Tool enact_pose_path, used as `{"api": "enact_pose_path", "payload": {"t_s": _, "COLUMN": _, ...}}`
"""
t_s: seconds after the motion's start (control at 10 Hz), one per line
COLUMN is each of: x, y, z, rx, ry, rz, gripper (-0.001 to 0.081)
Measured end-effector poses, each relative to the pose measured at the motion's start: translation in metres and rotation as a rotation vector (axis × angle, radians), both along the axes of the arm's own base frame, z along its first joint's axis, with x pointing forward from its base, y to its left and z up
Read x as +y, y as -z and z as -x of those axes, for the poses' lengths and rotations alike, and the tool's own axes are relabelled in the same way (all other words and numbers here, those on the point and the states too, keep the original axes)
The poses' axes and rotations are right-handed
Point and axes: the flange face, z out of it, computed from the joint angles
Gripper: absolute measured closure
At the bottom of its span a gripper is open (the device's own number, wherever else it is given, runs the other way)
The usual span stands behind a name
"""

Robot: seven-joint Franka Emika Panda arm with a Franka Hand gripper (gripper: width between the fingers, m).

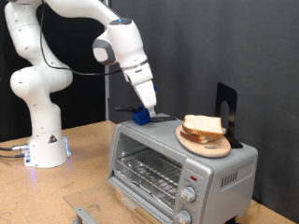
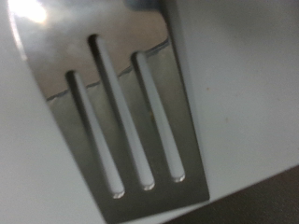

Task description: Make a piece of toast with the oven

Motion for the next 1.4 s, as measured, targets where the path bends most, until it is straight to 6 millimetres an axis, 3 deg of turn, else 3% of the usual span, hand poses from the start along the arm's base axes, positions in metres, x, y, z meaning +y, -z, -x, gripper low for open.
{"api": "enact_pose_path", "payload": {"t_s": 0.4, "x": -0.022, "y": -0.038, "z": -0.010, "rx": -0.021, "ry": -0.025, "rz": -0.004, "gripper": 0.0124}}
{"api": "enact_pose_path", "payload": {"t_s": 0.7, "x": -0.044, "y": -0.052, "z": -0.010, "rx": -0.016, "ry": -0.055, "rz": 0.027, "gripper": 0.0124}}
{"api": "enact_pose_path", "payload": {"t_s": 1.0, "x": -0.053, "y": -0.050, "z": -0.007, "rx": -0.029, "ry": -0.084, "rz": 0.057, "gripper": 0.0124}}
{"api": "enact_pose_path", "payload": {"t_s": 1.4, "x": -0.056, "y": -0.023, "z": 0.001, "rx": -0.064, "ry": -0.109, "rz": 0.103, "gripper": 0.0124}}
